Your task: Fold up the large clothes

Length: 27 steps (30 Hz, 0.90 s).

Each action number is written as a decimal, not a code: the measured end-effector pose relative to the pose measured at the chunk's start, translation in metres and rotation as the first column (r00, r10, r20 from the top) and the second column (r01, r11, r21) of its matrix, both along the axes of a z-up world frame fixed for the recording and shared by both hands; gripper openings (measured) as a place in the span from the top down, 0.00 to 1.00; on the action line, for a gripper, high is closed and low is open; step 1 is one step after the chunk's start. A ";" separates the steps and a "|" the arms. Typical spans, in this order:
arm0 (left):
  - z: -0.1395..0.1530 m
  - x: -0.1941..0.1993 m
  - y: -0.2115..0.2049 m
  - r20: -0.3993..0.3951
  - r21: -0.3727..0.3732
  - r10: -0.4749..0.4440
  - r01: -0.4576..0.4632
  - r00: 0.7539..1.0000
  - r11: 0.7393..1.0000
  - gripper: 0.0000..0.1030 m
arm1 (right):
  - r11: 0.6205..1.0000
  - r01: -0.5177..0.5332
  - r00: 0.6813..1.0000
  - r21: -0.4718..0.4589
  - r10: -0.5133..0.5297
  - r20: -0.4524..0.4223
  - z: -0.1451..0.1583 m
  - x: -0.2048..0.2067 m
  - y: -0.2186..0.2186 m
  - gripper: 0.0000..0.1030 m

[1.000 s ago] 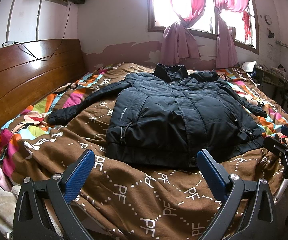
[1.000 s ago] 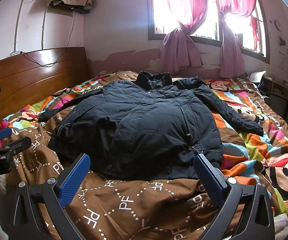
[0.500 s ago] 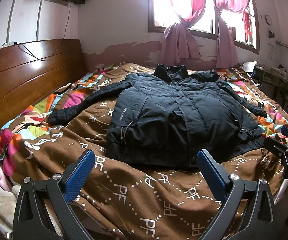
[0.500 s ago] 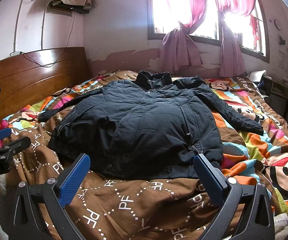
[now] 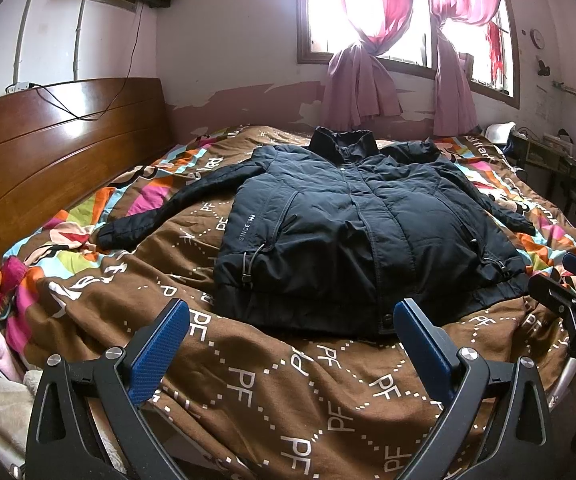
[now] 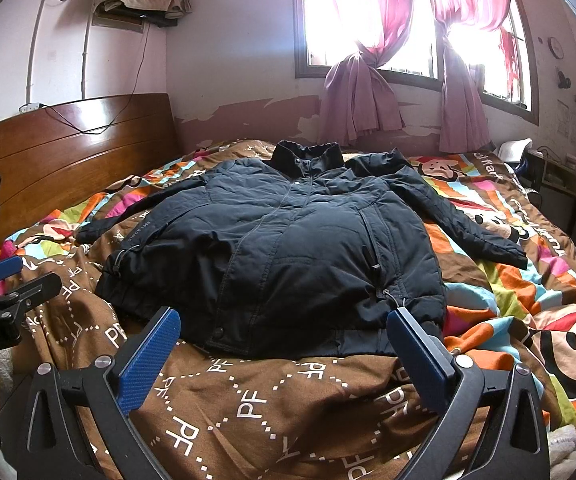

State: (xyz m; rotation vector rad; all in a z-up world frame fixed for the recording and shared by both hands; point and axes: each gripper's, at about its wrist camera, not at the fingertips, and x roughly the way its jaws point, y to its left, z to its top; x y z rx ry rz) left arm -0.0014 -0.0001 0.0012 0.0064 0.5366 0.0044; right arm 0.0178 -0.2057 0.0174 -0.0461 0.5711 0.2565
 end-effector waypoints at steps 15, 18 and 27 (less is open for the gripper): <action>0.001 0.000 0.000 -0.001 0.000 0.000 0.000 1.000 1.000 0.03 | 1.000 0.000 1.000 0.001 0.000 -0.002 -0.001 0.000 0.000 0.00; 0.001 0.000 0.000 0.000 0.001 -0.001 0.001 1.000 1.000 0.03 | 1.000 0.001 1.000 0.001 -0.001 -0.003 -0.001 0.000 0.000 0.00; -0.004 0.003 0.002 -0.030 0.002 -0.011 0.011 0.999 1.000 0.03 | 1.000 0.002 1.000 -0.001 -0.002 -0.006 -0.002 0.001 0.000 0.00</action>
